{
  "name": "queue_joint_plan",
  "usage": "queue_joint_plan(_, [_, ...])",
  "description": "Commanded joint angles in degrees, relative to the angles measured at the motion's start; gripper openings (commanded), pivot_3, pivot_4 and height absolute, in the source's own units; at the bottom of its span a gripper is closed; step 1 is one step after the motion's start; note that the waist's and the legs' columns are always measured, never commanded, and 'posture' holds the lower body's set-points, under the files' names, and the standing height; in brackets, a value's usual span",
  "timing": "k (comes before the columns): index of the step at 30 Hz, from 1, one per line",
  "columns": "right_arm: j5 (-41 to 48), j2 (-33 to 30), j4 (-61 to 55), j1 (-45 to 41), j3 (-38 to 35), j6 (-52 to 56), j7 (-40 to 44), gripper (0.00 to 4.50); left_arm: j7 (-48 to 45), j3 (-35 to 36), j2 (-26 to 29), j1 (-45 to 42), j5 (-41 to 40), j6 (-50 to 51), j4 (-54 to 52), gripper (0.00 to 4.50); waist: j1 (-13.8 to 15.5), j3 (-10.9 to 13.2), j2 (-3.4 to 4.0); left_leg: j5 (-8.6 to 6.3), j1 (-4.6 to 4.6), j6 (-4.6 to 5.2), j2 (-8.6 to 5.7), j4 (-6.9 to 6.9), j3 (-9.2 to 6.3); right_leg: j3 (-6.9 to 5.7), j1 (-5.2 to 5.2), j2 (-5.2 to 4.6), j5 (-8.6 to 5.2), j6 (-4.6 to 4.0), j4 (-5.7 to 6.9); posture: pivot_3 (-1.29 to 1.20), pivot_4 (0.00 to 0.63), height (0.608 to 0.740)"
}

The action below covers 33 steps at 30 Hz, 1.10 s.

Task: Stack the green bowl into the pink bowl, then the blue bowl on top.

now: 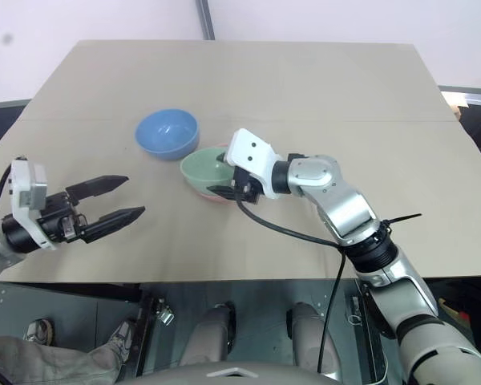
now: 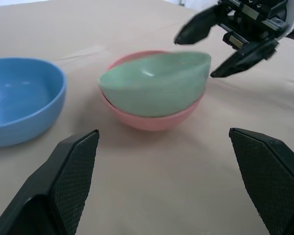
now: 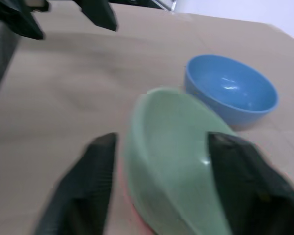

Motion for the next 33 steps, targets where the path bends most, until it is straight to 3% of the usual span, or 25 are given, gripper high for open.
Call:
queue_joint_plan(1, [0.9,-0.4,-4.3,-0.7,-3.8,-1.9,-0.9,4.46,8.3,1.4,2.0,-1.4,8.0,-2.5,-3.1,4.5,0.1,0.0,0.0,0.0,0.0,0.0,0.0,-0.02,0.0,0.0,0.0,0.0,0.0,0.0,0.0,0.0,0.15,0.74])
queue_joint_plan(5, [5.4,-4.5,-14.2,3.2,-8.7,1.3,0.5,4.46,17.0,-2.8,8.4,-8.6,15.1,4.1,-2.4,4.5,0.9,0.0,-0.04,0.0,-0.04,0.0,-0.01,-0.01,-0.06,-0.06,0.0,0.0,0.0,0.0,0.0,0.0,0.15,0.74])
queue_joint_plan(8, [9.5,-8.2,-20.5,6.3,-11.8,5.1,1.8,4.46,15.2,-12.3,16.9,-14.5,22.9,3.2,0.2,4.5,1.2,0.0,-0.05,0.0,-0.03,0.0,-0.02,-0.01,-0.07,-0.08,0.01,0.0,-0.01,0.01,-0.03,0.0,0.15,0.74])
queue_joint_plan(11, [11.4,-10.8,-23.9,8.4,-13.5,7.6,1.0,4.46,12.5,-22.3,19.2,-23.3,29.4,-2.1,5.5,4.5,1.1,0.0,0.02,0.0,0.0,0.0,-0.05,-0.01,-0.03,-0.04,0.02,-0.02,-0.01,0.01,-0.02,0.0,0.15,0.74])
queue_joint_plan(18, [11.3,-13.0,-26.4,9.6,-15.7,10.3,-3.7,4.46,7.8,-45.0,12.0,-42.7,48.1,-11.3,20.7,4.5,1.0,0.0,0.05,0.0,-0.07,0.0,-0.05,-0.05,0.0,0.01,-0.07,0.03,-0.02,0.0,0.02,0.0,0.15,0.74])
queue_joint_plan(23, [11.5,-14.2,-28.6,11.1,-17.1,12.1,-6.7,4.46,10.2,-52.1,3.0,-50.2,57.3,-16.3,33.3,4.5,1.1,0.0,0.03,0.0,-0.19,0.01,-0.06,-0.02,-0.02,0.0,-0.1,0.01,-0.01,0.0,-0.05,0.0,0.15,0.74])
queue_joint_plan(29, [11.4,-15.9,-31.0,13.2,-18.7,13.2,-9.5,4.5,7.4,-52.2,0.1,-54.1,59.1,-22.1,38.8,1.77,0.9,0.0,0.02,0.01,-0.49,0.01,-0.07,0.1,-0.06,-0.04,-0.36,0.01,0.0,0.0,0.1,0.0,0.15,0.74])
queue_joint_plan(33, [11.3,-17.0,-31.6,14.6,-19.5,13.0,-10.5,4.5,1.3,-47.7,1.3,-54.2,53.2,-22.5,34.5,0.04,0.9,0.1,0.01,0.0,-0.84,0.01,-0.06,0.43,-0.19,-0.18,-0.5,0.01,0.01,0.01,0.14,0.0,0.15,0.74])
